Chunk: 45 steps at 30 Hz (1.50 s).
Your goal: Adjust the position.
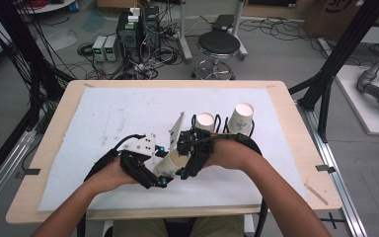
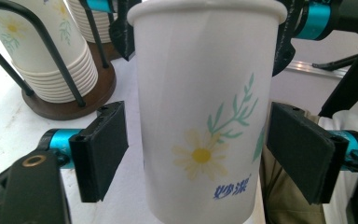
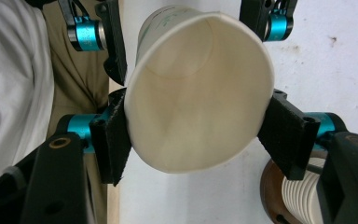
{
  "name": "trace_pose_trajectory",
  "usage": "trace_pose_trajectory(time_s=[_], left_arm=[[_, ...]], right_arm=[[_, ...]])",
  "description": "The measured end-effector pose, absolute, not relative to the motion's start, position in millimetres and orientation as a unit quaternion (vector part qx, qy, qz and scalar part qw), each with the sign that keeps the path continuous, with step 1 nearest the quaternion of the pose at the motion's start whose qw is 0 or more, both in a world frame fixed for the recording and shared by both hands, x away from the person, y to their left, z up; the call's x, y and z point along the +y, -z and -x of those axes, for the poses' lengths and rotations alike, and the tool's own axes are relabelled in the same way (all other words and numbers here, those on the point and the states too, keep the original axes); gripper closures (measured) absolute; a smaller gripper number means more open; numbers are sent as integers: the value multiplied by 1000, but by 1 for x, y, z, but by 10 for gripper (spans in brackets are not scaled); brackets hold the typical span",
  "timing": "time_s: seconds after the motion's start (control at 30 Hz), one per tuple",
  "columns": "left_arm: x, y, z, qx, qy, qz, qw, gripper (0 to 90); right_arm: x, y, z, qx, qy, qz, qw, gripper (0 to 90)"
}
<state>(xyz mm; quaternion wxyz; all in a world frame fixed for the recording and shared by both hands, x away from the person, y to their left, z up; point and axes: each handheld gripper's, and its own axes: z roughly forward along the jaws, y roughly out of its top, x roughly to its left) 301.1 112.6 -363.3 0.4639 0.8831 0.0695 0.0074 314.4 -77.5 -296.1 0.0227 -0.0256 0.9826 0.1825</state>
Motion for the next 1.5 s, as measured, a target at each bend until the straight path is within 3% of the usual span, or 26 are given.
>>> trace_pose_trajectory(time_s=[0.43, 0.77, 0.83, 0.9, 1.27, 1.5], left_arm=[[108, 367, -302, 61, -1, -887, 458, 346], [111, 371, -302, 69, 1, -874, 480, 349], [115, 374, -303, 77, 5, -867, 492, 341], [118, 377, -302, 86, 7, -860, 503, 335], [137, 388, -302, 125, -18, -818, 561, 309], [153, 393, -303, 156, -53, -791, 588, 299]], right_arm=[[-73, 298, -314, 985, -168, 28, 18, 318], [-73, 297, -315, 985, -173, 21, 19, 287], [-76, 295, -316, 978, -208, 4, 7, 199], [-80, 291, -317, 971, -237, -12, 3, 176], [-122, 283, -322, 919, -389, -70, 14, 176], [-170, 301, -319, 878, -456, -137, 56, 176]])
